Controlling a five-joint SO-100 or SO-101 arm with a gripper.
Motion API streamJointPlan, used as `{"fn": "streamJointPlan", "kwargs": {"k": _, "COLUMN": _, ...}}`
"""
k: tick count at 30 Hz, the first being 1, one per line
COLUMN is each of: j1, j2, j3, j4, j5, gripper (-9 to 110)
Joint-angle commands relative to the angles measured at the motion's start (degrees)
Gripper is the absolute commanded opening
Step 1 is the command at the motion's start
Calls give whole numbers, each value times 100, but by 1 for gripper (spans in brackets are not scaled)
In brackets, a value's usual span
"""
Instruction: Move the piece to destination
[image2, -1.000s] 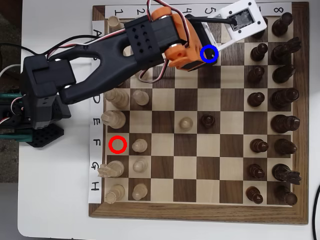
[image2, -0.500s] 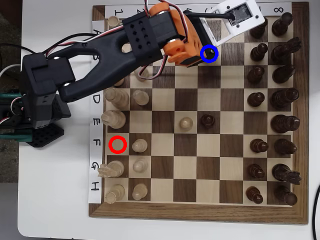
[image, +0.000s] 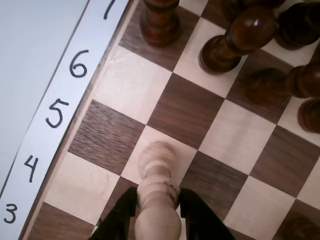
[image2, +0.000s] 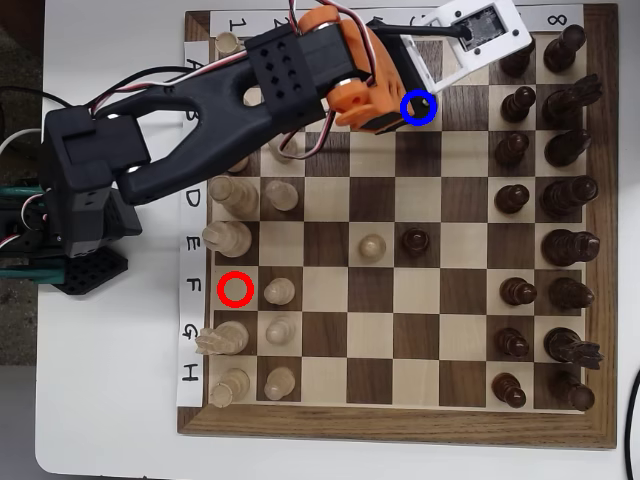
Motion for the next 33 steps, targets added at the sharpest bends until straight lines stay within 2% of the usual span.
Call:
{"fn": "streamJointPlan", "kwargs": {"k": 1, "j1": 35, "j2": 149, "j3": 26, "j4": 26, "j5": -9, "gripper": 0}}
{"fn": "streamJointPlan", "kwargs": {"k": 12, "j1": 53, "j2": 185, "j3": 97, "j4": -18, "j5": -35, "gripper": 1}}
{"fn": "streamJointPlan", "kwargs": {"k": 24, "j1": 35, "j2": 369, "j3": 255, "j4": -35, "j5": -193, "gripper": 18}}
{"fn": "streamJointPlan", "kwargs": {"k": 33, "j1": 35, "j2": 826, "j3": 729, "j4": -9, "j5": -334, "gripper": 24}}
